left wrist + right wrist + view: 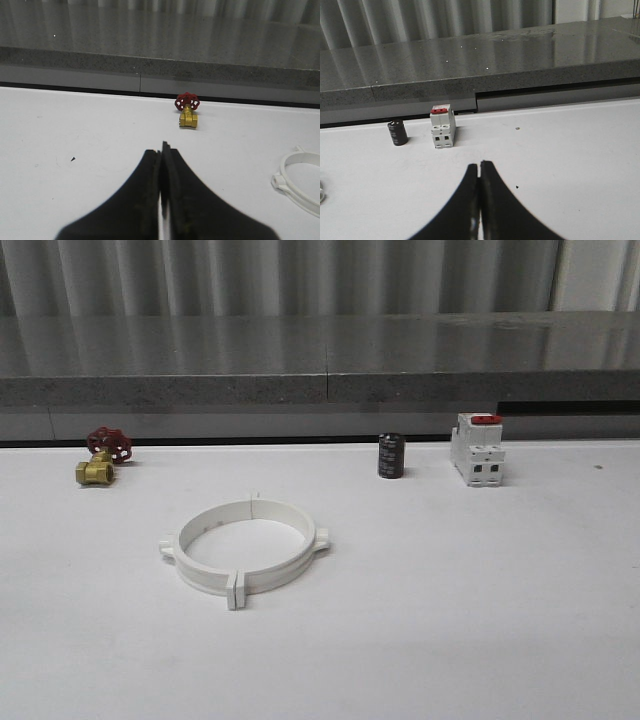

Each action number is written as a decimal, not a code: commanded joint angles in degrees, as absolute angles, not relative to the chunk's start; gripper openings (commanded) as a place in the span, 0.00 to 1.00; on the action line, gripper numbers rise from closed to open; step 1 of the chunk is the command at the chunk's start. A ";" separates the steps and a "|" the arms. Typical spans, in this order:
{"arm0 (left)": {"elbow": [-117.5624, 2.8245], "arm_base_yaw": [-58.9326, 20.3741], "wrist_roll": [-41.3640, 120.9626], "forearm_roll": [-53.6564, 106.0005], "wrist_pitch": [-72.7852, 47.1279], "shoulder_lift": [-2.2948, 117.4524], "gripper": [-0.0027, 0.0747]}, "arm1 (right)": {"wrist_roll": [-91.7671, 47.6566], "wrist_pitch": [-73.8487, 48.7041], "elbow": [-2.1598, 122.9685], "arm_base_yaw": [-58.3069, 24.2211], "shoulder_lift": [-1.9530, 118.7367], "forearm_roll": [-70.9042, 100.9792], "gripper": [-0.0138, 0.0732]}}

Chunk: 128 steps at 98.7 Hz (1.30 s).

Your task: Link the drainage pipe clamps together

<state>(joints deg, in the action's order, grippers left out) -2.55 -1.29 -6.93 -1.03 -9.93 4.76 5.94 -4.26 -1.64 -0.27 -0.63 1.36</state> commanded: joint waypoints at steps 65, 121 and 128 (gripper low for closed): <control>2.43 -3.09 -8.56 -2.02 -0.48 -2.07 0.01 | 6.00 0.59 -0.49 -0.40 -1.40 1.42 0.08; 2.43 -3.09 -8.56 -2.02 -0.59 -2.07 0.01 | 6.00 0.59 -0.49 -0.40 -1.40 1.42 0.08; 2.43 -3.09 -8.56 -2.02 -0.59 -2.07 0.01 | 6.00 0.59 -0.49 -0.40 -1.40 1.42 0.08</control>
<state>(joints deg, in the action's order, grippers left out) -0.18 -2.67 -7.96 -2.15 -5.30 -0.28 6.08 -4.15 -1.64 -0.27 -0.63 1.36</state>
